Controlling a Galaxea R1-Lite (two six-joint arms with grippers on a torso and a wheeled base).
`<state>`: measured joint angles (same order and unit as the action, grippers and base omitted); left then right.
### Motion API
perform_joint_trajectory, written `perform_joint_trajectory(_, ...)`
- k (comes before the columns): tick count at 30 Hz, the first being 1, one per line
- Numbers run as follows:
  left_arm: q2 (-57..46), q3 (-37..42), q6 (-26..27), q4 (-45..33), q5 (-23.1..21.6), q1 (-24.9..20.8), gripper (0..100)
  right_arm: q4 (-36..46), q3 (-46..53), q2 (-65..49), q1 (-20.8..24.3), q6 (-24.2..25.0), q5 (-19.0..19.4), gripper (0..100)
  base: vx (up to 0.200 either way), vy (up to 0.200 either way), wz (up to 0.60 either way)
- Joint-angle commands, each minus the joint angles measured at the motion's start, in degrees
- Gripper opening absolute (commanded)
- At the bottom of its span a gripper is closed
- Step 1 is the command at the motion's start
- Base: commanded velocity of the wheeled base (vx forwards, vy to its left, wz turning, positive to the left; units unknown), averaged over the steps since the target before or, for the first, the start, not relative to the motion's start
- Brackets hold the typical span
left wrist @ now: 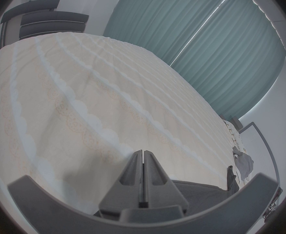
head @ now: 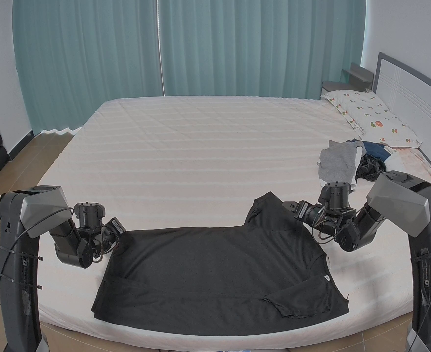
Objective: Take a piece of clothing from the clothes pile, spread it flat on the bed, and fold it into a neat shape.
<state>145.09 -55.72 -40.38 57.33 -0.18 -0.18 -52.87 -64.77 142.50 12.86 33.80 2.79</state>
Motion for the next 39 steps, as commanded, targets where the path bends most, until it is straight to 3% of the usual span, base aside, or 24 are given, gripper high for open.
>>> perform_joint_trajectory(1,0.10,0.00,-0.05,0.06,0.01,0.01,0,4.35,-9.50,7.01,-1.26,-0.76,-0.07,100,0.000,0.000,0.00)
perform_joint_trajectory(9,0.10,0.09,0.12,0.06,0.09,0.01,0,6.11,-18.29,12.46,-1.44,-0.67,-0.33,100,0.000,0.000,0.00)
perform_joint_trajectory(20,0.19,0.00,0.30,0.06,0.09,0.01,0,7.43,-19.34,12.89,-1.35,-0.67,-0.24,100,0.000,0.000,0.00)
perform_joint_trajectory(21,0.28,0.00,0.30,0.06,0.09,-0.08,0,7.43,-19.34,12.89,-1.44,-0.58,-0.24,0,0.000,0.000,0.00)
perform_joint_trajectory(32,0.19,0.00,0.30,0.06,0.09,0.01,0,6.64,-16.71,10.96,-2.93,0.03,-0.15,0,0.000,0.000,0.00)
perform_joint_trajectory(39,0.02,0.00,0.21,0.06,-0.26,0.09,0,0.93,-11.17,7.27,-3.90,1.00,1.25,0,0.000,0.000,0.00)
